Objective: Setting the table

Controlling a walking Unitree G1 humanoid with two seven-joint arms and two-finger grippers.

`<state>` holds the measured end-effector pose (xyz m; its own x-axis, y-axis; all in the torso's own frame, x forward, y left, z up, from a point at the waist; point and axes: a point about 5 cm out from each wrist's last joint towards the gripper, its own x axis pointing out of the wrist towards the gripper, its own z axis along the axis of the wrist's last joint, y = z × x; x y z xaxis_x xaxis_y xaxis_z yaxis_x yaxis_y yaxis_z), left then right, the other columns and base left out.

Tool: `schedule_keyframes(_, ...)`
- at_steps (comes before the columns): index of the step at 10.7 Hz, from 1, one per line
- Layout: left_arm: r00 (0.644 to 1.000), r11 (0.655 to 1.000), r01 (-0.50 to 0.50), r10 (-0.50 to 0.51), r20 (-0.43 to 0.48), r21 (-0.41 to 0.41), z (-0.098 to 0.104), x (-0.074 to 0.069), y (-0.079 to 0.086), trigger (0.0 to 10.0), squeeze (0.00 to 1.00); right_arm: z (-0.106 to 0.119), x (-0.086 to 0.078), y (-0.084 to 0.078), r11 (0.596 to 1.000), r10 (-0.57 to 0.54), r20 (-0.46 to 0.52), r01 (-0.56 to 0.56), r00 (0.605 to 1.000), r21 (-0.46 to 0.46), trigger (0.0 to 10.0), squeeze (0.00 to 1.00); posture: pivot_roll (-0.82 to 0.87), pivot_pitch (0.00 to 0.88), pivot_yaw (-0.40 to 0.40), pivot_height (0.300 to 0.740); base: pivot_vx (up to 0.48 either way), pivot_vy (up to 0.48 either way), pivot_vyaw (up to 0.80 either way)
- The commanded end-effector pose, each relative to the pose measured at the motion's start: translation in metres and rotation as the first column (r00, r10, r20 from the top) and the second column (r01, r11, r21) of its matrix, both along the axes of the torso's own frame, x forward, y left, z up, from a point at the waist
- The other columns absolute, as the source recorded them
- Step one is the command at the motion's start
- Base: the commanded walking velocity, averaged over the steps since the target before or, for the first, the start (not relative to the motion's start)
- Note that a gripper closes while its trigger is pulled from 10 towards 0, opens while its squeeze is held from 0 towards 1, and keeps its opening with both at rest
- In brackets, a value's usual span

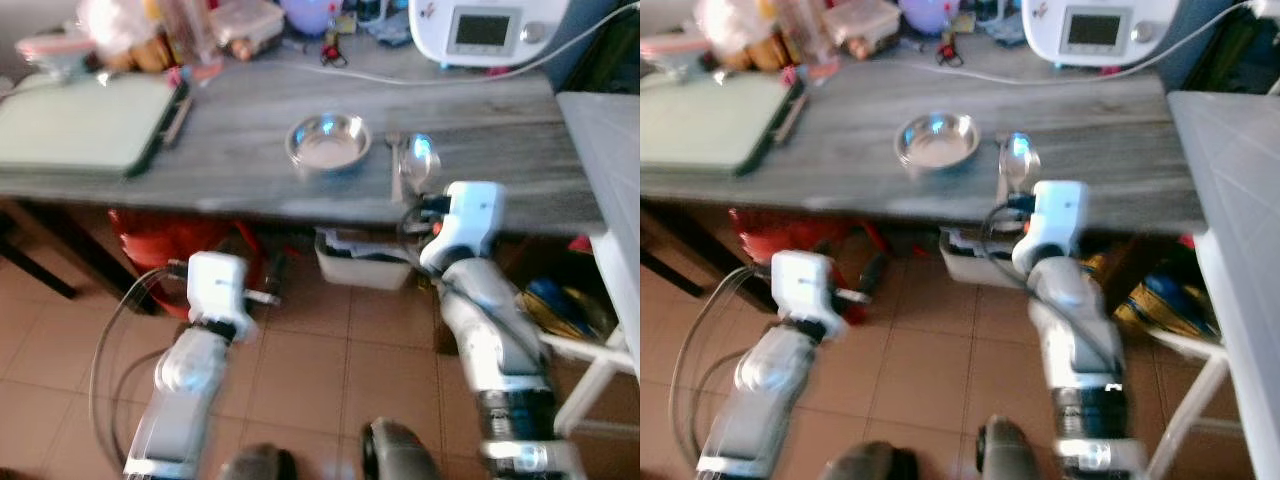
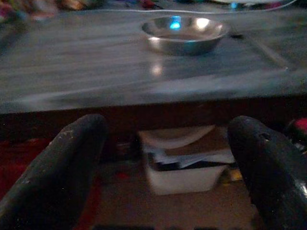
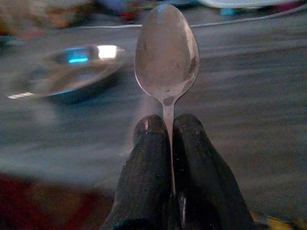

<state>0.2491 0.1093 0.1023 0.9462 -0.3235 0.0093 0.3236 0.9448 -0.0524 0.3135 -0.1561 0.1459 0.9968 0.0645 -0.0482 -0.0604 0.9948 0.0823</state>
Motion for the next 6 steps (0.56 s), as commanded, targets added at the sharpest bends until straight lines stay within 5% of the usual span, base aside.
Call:
schedule_keyframes(1,1.0,1.0,-0.015,0.015,0.013,0.007,0.003,-0.001,0.009,10.0,0.0,0.005,0.001,0.007,1.0,0.011,0.026,-0.011,1.0,0.009,10.0,0.0,0.0,0.124,0.066,0.74,0.428,0.0,0.0)
schedule_keyframes(3,1.0,1.0,-0.012,0.012,0.006,-0.01,0.002,-0.003,0.01,10.0,0.0,0.002,0.001,0.005,1.0,-0.003,0.013,0.003,1.0,0.01,10.0,0.0,0.01,0.128,0.066,0.74,0.377,-0.131,0.0)
schedule_keyframes(6,1.0,0.999,-0.025,0.024,-0.012,-0.031,0.002,-0.011,0.016,10.0,0.0,-0.002,0.0,-0.004,0.998,-0.061,0.002,0.061,0.998,0.013,10.0,0.0,0.02,0.14,0.071,0.74,0.0,0.0,0.0)
